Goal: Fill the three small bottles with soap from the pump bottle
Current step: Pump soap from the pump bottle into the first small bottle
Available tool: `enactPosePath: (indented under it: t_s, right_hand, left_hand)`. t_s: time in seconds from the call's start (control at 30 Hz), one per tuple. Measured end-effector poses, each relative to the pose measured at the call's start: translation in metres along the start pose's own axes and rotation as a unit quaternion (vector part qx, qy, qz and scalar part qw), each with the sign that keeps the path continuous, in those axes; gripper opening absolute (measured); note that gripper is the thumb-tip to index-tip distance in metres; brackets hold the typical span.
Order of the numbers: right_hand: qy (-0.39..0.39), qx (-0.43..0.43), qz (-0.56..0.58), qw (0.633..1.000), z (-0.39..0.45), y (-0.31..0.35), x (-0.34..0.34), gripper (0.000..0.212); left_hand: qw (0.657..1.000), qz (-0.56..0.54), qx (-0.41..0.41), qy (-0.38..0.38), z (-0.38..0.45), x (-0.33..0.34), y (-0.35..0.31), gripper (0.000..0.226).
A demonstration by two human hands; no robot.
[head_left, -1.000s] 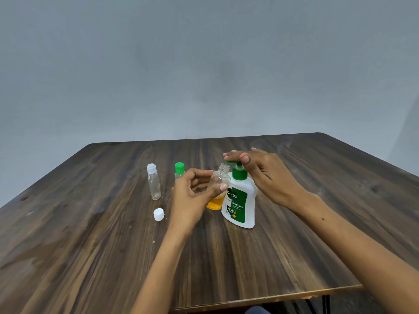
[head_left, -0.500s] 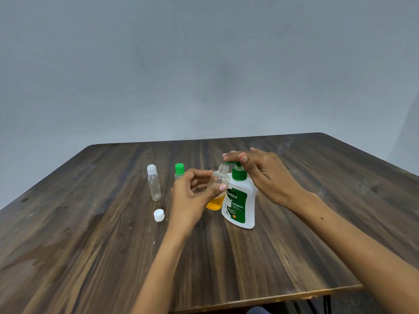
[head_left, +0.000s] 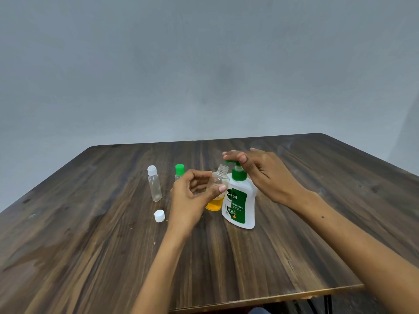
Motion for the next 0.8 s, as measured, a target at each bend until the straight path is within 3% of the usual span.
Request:
enactPosePath:
  t_s: [0.8]
  right_hand:
    - [-0.003,-0.037,-0.06,0.998,-0.0073,-0.0029,0.0032,0.08]
  left_hand:
    - [1.0,0.004,0.005,0.003,0.0003,0.0007,-0.0008,0.034]
Point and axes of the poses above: each hand's wrist, its own z-axis towards the middle knuckle, its own x-axis out of the palm, y = z × x, the point moved 1 cm from there along z, towards the middle knuckle, and after that the axes turned 6 degrees about z, right-handed, at the moved point
